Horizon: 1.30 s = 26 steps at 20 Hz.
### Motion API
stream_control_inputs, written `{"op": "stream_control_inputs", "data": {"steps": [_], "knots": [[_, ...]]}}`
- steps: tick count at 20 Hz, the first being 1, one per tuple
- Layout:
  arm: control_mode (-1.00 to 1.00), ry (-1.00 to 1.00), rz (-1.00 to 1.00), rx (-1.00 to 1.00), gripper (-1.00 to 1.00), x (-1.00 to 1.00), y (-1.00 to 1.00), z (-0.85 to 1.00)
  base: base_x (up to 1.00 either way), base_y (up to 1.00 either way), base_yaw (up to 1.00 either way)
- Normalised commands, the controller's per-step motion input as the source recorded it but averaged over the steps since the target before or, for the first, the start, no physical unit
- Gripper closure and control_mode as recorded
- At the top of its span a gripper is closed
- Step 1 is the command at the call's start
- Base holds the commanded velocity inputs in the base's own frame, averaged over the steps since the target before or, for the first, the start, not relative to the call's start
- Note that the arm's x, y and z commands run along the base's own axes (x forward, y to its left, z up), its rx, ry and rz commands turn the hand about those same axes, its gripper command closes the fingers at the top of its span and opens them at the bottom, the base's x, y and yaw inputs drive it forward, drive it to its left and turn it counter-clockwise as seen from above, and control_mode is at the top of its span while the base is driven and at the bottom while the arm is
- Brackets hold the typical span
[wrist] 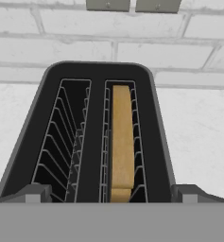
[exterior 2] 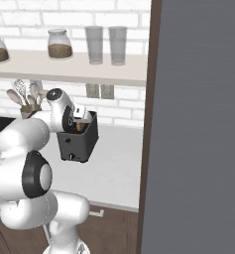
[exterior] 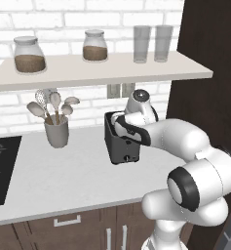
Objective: Start the toaster. Once the lever pops up, take the bread to the plate on the dining counter.
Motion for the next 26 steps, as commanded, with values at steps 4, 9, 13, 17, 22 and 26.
{"op": "stream_control_inputs", "data": {"steps": [4,9,13,17,22,26], "knots": [[-1.00,0.00,0.00,0.00,-1.00,0.00,0.00,0.00,0.00,0.00,0.00],[-1.00,0.00,0.00,0.00,-1.00,0.00,0.00,0.00,0.00,0.00,0.00],[-1.00,0.00,0.00,0.00,-1.00,0.00,0.00,0.00,0.00,0.00,0.00],[-1.00,0.00,0.00,0.00,-1.00,0.00,0.00,0.00,0.00,0.00,0.00],[-1.00,0.00,0.00,0.00,-1.00,0.00,0.00,0.00,0.00,0.00,0.00],[-1.00,0.00,0.00,0.00,-1.00,0.00,0.00,0.00,0.00,0.00,0.00]]}}
